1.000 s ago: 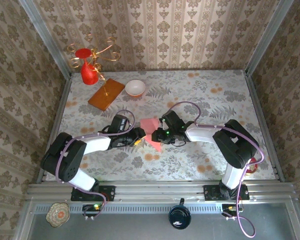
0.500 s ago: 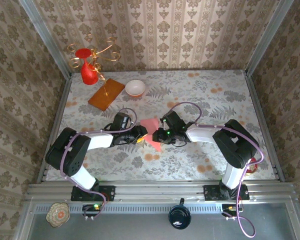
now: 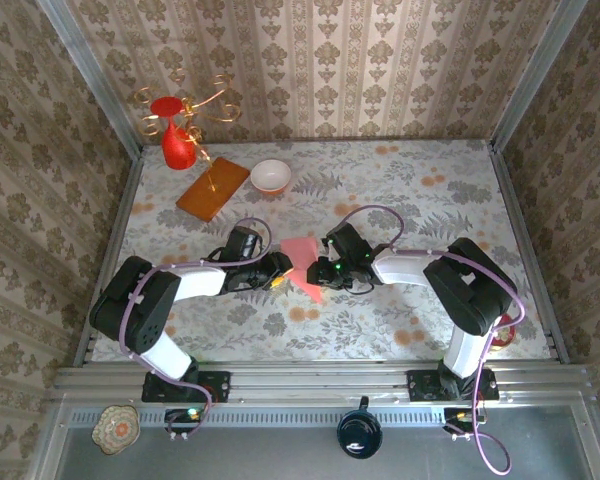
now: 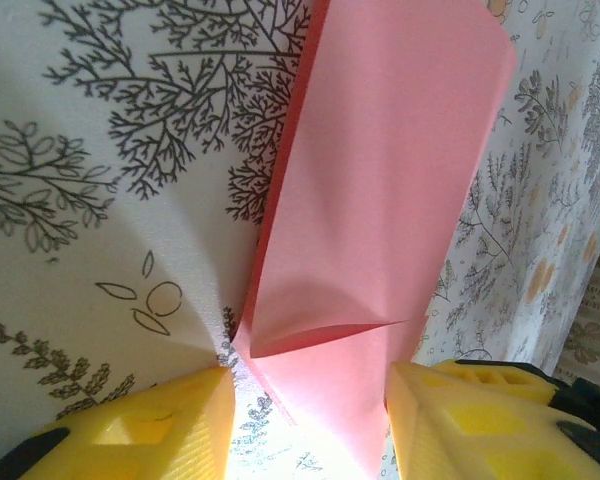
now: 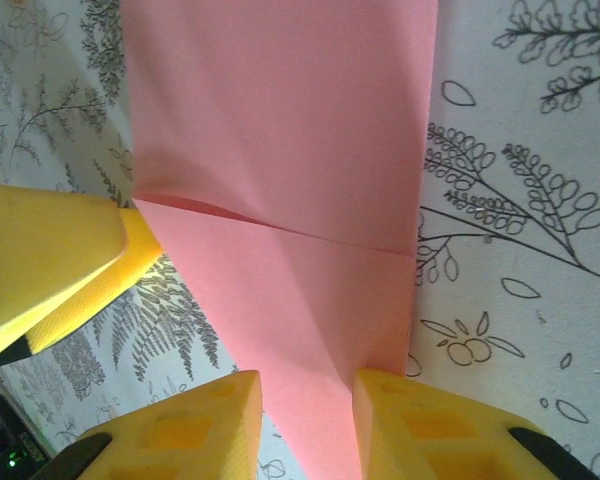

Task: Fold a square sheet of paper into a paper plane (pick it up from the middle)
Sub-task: Fourth fold the wing at the center of the table.

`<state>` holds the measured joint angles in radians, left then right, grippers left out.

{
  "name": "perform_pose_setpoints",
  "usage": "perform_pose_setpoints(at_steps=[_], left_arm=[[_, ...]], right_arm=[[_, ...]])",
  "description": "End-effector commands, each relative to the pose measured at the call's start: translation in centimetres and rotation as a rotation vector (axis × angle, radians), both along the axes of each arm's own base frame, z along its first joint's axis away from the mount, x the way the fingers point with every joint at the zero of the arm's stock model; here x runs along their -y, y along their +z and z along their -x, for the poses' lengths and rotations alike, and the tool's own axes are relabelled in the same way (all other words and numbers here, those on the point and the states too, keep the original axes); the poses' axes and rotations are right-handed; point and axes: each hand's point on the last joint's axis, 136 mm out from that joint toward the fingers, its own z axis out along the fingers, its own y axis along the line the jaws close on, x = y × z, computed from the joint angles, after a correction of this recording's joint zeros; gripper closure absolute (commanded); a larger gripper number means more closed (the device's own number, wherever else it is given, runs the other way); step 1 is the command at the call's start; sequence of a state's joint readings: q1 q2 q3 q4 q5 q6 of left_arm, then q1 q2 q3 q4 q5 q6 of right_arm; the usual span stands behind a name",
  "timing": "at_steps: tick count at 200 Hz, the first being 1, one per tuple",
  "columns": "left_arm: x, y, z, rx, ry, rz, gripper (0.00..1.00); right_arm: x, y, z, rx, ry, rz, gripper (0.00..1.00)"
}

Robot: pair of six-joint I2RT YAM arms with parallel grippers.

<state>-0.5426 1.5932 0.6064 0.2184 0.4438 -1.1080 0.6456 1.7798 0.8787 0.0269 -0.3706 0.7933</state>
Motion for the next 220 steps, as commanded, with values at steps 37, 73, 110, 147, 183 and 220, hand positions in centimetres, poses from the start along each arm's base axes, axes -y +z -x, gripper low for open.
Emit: perform_pose_setpoints(at_steps=[37,73,110,147,183,220], left_arm=[[1.2,1.0,-0.4,0.017,-0.02,0.061,0.61],[1.5,1.3,-0.7,0.021,-0.031,0.077,0.6],[-0.6,-0.1,0.0,-0.026,0.027,-0.036,0.59],[-0.8,-0.2,0.2,-0.037,0.03,-0.049,0.59],[0.4,0.3,-0.2,-0.029,0.007,0.013,0.62],[1.2,0.9,-0.8,-0.016,0.0,0.057,0.63]], right_arm=[[1.2,-2.2,0.6,-0.057,-0.033,0.049,0.7],[1.3,-2.3,0.6,-0.06,-0.039,0.051,0.7],[1.6,-2.5,0.6,-0.063,-0.048,0.055,0.71],[1.9,-2.6,0.5,-0.071,-0.071,0.031,0.73],[1.9,-2.7,0.6,-0.077,-0.075,0.011,0.73],[2.0,-2.9,0.7,-0.081,-0.074,0.01,0.73]])
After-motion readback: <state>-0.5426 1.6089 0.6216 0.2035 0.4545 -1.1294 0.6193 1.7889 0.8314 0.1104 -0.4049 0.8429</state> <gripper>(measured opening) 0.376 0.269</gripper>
